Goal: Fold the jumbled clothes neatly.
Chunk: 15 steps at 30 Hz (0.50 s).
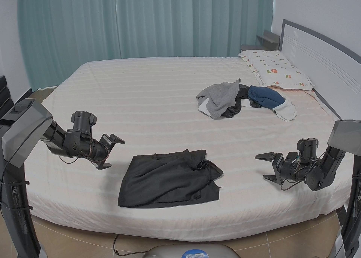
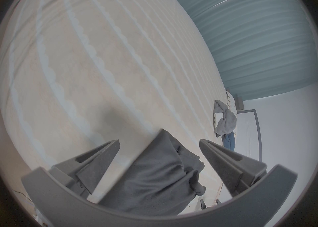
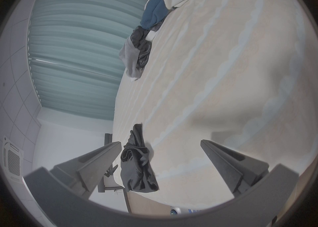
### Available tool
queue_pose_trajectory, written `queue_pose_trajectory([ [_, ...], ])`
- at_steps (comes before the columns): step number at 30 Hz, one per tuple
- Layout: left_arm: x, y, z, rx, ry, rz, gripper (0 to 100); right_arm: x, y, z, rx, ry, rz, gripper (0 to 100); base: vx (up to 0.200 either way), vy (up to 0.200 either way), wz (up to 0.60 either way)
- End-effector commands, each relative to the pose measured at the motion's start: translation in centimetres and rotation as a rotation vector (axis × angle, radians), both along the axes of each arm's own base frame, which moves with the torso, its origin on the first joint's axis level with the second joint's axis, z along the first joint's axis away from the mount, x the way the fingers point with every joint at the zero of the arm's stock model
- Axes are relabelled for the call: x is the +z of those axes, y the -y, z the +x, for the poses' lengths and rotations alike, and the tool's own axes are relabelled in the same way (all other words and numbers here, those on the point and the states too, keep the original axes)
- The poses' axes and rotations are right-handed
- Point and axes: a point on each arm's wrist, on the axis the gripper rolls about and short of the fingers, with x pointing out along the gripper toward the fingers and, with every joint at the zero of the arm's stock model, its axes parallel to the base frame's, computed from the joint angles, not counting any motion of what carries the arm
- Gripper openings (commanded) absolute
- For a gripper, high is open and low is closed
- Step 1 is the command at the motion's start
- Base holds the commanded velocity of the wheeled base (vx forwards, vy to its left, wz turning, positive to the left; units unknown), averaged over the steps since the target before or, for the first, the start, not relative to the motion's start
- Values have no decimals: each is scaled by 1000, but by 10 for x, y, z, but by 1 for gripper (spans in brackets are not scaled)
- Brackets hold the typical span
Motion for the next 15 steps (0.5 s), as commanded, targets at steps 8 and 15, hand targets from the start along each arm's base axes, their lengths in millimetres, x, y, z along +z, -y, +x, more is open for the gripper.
queue_pose_trajectory([
  [8, -5, -1, -3, 12, -23, 1, 100, -1, -1, -1, 3, -4, 0, 100, 0, 0, 0],
  [15, -7, -1, -6, -5, -11, -4, 100, -1, -2, -1, 4, -4, 0, 100, 0, 0, 0],
])
